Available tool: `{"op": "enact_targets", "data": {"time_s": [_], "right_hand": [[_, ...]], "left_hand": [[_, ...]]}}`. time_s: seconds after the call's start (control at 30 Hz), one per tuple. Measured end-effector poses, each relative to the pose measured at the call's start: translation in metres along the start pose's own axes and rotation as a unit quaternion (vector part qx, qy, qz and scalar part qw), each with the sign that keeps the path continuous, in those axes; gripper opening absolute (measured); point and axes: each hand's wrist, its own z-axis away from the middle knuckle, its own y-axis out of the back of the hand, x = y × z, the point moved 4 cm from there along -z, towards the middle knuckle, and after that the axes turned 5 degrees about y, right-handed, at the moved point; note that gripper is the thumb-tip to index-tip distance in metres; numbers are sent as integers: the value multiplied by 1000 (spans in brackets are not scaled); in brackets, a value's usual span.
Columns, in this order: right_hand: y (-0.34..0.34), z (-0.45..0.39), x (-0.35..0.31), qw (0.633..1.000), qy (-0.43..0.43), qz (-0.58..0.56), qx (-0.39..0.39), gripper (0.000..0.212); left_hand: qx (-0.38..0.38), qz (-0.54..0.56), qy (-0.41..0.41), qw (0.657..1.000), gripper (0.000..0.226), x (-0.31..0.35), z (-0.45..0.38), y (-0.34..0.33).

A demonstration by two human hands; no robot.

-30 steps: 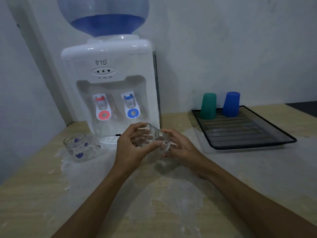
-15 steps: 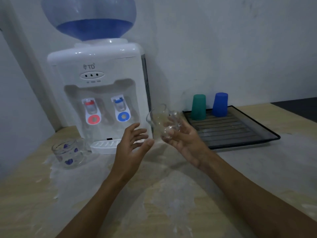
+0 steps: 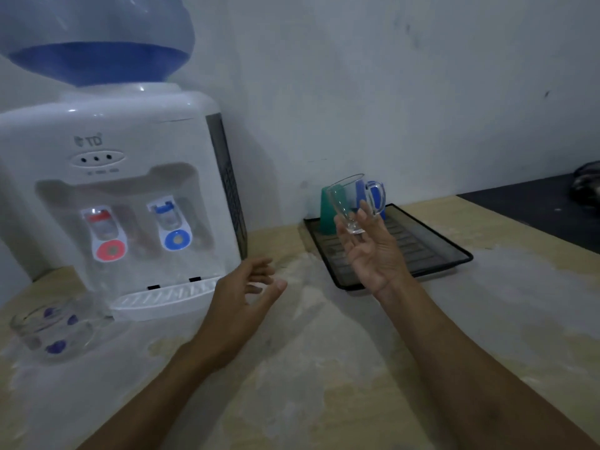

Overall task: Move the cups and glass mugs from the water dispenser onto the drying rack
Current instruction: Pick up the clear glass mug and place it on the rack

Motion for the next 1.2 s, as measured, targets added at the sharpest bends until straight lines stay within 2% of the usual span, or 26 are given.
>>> {"op": "enact_targets", "data": {"time_s": [0.13,0.4,0.63,0.77,0.83,0.9,0.97,1.0,1.03,1.1,1.2], "right_hand": [[7,-5,-13,998,36,-28,32,57],[20,-14,-27,996,69,-43,41,52],[21,-13,-31,996,67,-1,50,45],[21,-19,-43,990,93,106,24,51],[22,-22,-53,975,105,198,8,47],[20,-23,-65,949,105,296,8,53],[17,-25,-81,902,95,421,27,64],[12,-27,-90,861,85,501,32,69],[6,-30,-97,808,70,585,23,73],[-5,-44,-108,677,37,735,-15,78],[-15,-79,-119,477,6,877,-66,74]], "left_hand": [[26,23,-2,999,42,12,-45,-37],[76,105,80,988,40,2,-100,-107],[76,101,101,987,35,-27,-100,-109],[62,111,100,987,30,-30,-100,-110],[64,123,103,985,23,-31,-100,-109],[69,134,109,983,19,-33,-100,-107],[70,141,114,981,20,-35,-100,-106],[68,141,117,981,21,-35,-101,-107],[67,141,120,980,22,-35,-102,-108],[64,143,127,979,22,-35,-103,-109],[64,149,132,978,20,-35,-103,-109]]}}
